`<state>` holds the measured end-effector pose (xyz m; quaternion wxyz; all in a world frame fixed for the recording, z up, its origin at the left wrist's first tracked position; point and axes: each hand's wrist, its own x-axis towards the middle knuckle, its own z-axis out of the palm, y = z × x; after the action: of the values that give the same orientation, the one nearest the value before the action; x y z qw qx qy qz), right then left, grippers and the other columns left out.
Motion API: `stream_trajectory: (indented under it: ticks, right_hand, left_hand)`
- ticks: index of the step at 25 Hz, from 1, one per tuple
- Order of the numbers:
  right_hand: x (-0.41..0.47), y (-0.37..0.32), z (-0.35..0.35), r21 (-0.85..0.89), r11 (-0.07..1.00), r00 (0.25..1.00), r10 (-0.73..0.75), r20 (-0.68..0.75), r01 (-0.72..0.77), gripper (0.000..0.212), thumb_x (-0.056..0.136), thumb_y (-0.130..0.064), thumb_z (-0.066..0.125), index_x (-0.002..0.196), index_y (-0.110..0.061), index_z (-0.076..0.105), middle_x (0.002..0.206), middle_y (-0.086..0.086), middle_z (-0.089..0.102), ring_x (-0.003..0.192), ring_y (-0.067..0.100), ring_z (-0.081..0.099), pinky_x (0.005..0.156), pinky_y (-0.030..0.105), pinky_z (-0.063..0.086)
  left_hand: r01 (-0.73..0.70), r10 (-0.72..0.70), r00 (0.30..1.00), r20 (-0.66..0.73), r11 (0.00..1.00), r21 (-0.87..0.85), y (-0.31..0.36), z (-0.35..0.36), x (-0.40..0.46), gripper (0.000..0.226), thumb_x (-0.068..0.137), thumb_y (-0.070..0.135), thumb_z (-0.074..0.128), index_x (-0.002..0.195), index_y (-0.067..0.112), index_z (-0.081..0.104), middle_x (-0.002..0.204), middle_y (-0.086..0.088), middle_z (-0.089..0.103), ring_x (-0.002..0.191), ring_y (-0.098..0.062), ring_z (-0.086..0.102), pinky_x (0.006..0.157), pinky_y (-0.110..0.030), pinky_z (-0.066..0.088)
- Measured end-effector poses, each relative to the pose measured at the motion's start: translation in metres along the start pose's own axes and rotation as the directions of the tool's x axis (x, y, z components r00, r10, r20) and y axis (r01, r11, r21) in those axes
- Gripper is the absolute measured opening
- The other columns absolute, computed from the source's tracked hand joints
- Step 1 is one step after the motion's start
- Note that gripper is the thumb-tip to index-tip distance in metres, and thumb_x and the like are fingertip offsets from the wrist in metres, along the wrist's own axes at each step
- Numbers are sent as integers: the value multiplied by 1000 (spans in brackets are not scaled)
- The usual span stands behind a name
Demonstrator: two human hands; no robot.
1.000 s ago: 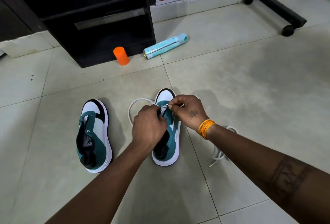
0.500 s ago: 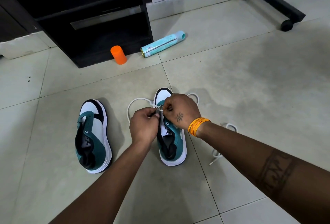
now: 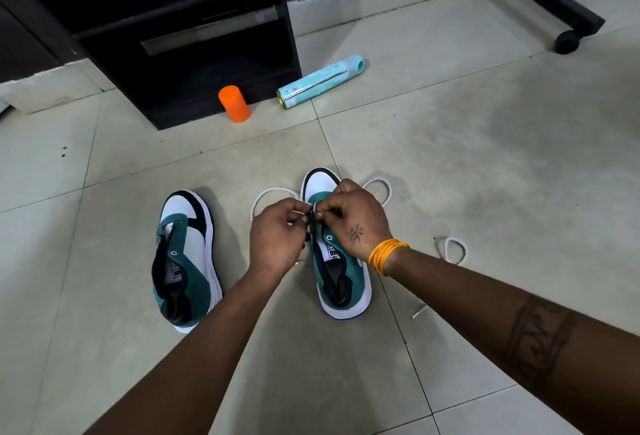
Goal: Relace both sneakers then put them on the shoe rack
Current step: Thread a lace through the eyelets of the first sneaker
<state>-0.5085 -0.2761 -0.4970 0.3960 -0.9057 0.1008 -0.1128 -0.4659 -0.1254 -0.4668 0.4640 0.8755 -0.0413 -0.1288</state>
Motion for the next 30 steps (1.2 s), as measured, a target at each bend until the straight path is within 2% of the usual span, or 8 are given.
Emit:
stream_trajectory:
  ticks: [6,10,13,16,19,21,26,30]
  right_hand:
    - [-26,-10,-8,29,1000,999,11,-43,-10,34,85,-25,66,117,-25,74,116,-7,57,105,13,60,84,32,55]
    - [-64,-12,-3,31,999,990,-4,-138,9,35,90,-21,65,124,-26,66,129,-5,52,116,13,58,93,29,51]
    - [-70,-3,-1,79,997,978,13,-210,3,28,102,-18,58,129,-25,64,127,-6,58,114,12,60,93,31,51]
    - [-70,1,-1,91,995,982,-14,-189,32,32,106,-18,55,136,-26,63,133,-7,60,120,8,59,97,25,49]
    - [-71,4,1,104,994,981,-16,-193,37,33,106,-17,55,138,-25,64,135,-6,61,123,10,59,99,29,50]
    - [-72,4,2,97,995,981,-20,-194,40,34,107,-18,54,139,-25,63,135,-7,61,124,10,59,100,30,51]
    - [-73,5,0,98,994,985,-27,-172,45,33,107,-21,54,139,-27,63,135,-7,61,125,10,59,99,33,52]
    - [-73,5,2,114,993,984,-4,-180,25,33,107,-21,55,137,-27,64,134,-8,61,123,7,59,100,31,51]
  left_hand:
    - [-39,38,999,-10,998,-55,-6,4,3,16,95,7,64,86,19,70,78,4,70,57,-16,72,61,-35,61]
    - [148,-149,989,-8,988,-53,-19,2,1,18,93,16,52,78,12,61,66,0,66,64,-30,72,56,-38,57]
    - [236,-316,940,126,872,428,-37,-15,-1,23,84,34,55,79,13,63,89,-10,71,81,-31,68,72,-38,56]
    - [11,-185,971,154,672,740,-40,-22,-6,26,87,38,60,100,16,65,107,-7,71,98,-29,67,77,-33,51]
    - [-160,147,987,64,888,432,-25,-10,-9,20,84,28,62,103,26,65,79,4,73,76,-21,67,70,-32,53]
    - [-277,279,959,40,905,325,-21,-2,-8,13,88,19,65,100,24,69,72,7,72,67,-17,65,65,-30,48]
    - [-108,113,992,52,991,-83,-35,-1,-10,10,87,31,63,83,26,71,70,3,72,60,-23,69,67,-46,62]
    - [-238,238,971,-1,971,-28,-32,2,-11,10,94,25,72,84,24,70,70,8,69,62,-20,68,64,-39,59]
